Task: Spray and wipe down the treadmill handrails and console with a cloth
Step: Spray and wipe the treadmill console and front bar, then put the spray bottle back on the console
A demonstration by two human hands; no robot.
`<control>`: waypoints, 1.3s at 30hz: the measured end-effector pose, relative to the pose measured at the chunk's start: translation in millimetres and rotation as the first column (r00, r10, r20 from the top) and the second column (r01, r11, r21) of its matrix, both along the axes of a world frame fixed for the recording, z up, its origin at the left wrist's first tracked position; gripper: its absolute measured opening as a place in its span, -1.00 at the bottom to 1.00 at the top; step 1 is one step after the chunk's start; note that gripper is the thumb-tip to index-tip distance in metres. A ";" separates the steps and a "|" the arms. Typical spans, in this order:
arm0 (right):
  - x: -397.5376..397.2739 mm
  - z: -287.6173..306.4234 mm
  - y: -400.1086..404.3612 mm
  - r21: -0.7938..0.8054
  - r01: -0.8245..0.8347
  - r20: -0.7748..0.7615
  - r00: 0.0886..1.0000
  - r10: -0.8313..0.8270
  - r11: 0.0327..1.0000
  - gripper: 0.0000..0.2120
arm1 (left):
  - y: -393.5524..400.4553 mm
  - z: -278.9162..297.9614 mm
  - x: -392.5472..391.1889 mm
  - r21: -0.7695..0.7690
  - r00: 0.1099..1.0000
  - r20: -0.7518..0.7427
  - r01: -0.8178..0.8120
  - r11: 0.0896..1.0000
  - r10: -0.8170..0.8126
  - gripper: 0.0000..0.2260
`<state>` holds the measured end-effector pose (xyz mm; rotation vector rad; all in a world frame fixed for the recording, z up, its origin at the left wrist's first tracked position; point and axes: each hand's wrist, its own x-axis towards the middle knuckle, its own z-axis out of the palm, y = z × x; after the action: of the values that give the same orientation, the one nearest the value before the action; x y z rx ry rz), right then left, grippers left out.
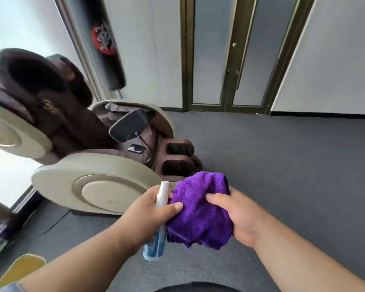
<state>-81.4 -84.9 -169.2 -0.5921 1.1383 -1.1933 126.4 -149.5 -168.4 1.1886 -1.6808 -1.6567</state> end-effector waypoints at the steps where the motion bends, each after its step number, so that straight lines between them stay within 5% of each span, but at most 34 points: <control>1: 4.5 4.1 -17.4 -0.018 -0.040 0.003 0.999 0.041 0.999 -0.69 | -7.7 4.4 7.6 -0.008 0.999 -0.004 -0.047 0.999 0.047 -0.72; 10: 54.4 -18.8 -135.3 0.002 -0.394 0.012 0.919 0.394 0.919 -0.67 | -34.4 -11.1 58.6 0.016 0.871 0.059 -0.490 0.872 0.488 -0.70; 19: 170.5 5.2 -205.3 -0.086 -0.806 -0.011 0.589 0.808 0.586 -0.59 | -8.9 -4.7 128.8 -0.040 0.443 -0.018 -0.896 0.442 0.896 -0.73; 28: 378.1 25.1 -204.4 -0.093 -0.963 -0.079 0.259 0.963 0.252 -0.67 | 41.5 5.7 278.9 -0.022 0.105 -0.117 -0.994 0.103 0.988 -0.84; 39: 597.4 57.4 -196.7 -0.063 -0.993 0.072 0.099 0.992 0.103 -0.68 | 57.0 64.5 470.8 -0.074 0.032 0.013 -0.997 0.033 0.999 -0.64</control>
<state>516.0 -281.6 -111.8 -1.0558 0.3491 0.0605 597.2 -92.5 -103.8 1.7555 -0.3735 -0.5531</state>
